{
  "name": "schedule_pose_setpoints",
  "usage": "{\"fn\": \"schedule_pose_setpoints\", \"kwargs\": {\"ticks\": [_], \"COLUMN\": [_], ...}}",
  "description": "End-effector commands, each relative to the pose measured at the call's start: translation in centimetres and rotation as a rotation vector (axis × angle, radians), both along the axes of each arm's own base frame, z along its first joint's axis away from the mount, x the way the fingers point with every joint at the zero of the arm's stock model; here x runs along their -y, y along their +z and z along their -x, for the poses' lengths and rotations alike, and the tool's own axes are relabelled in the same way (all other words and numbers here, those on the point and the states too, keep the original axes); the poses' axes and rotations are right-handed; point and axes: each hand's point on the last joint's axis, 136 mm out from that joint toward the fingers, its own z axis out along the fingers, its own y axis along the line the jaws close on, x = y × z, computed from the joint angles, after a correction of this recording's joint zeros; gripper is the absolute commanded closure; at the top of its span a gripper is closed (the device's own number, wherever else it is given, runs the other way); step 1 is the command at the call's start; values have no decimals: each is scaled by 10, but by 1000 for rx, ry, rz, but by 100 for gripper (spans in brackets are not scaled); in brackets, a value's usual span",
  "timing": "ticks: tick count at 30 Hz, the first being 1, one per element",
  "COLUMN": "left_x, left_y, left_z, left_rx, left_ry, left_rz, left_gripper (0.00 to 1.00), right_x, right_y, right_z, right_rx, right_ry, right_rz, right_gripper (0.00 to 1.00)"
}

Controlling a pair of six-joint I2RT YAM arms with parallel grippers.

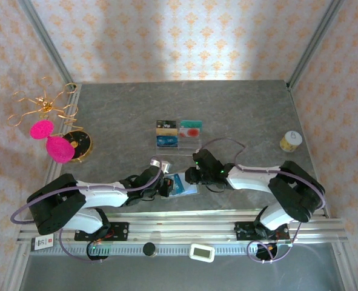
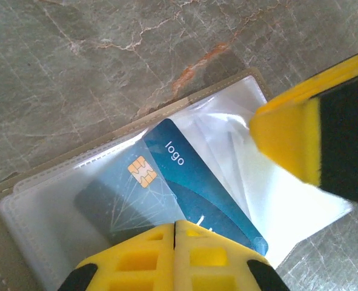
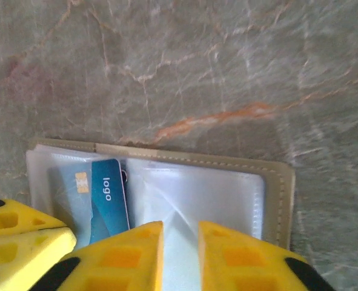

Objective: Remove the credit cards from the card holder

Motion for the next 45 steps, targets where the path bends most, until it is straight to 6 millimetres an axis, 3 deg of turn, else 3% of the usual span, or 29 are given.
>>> {"fn": "schedule_pose_setpoints", "kwargs": {"ticks": [1,6,11,20,25,30,38,45], "left_x": [-11,-9,-11,-13,-13,-12,-10,-12], "left_y": [-15,-13,-14,-14,-15,-17,-15,-17], "left_z": [11,9,9,9,9,11,10,10], "left_rx": [-36,-22,-25,-26,-29,-38,-40,-41], "left_ry": [-21,-27,-26,-29,-27,-32,-27,-21], "left_rz": [-39,-26,-21,-21,-19,-11,4,1], "left_gripper": [100,100,100,100,100,100,100,100], "right_x": [6,-25,-48,-38,-34,-48,-50,-51], "right_y": [18,42,30,-1,-13,-9,-4,-6], "right_z": [-8,6,21,9,14,28,26,27], "right_rx": [77,58,-58,-100,-139,-195,-185,-206], "right_ry": [-3,145,233,161,161,238,227,193], "right_rz": [-2,-137,-222,-133,-108,-195,-222,-236], "right_gripper": [75,72,72,73,73,73,90,76]}}
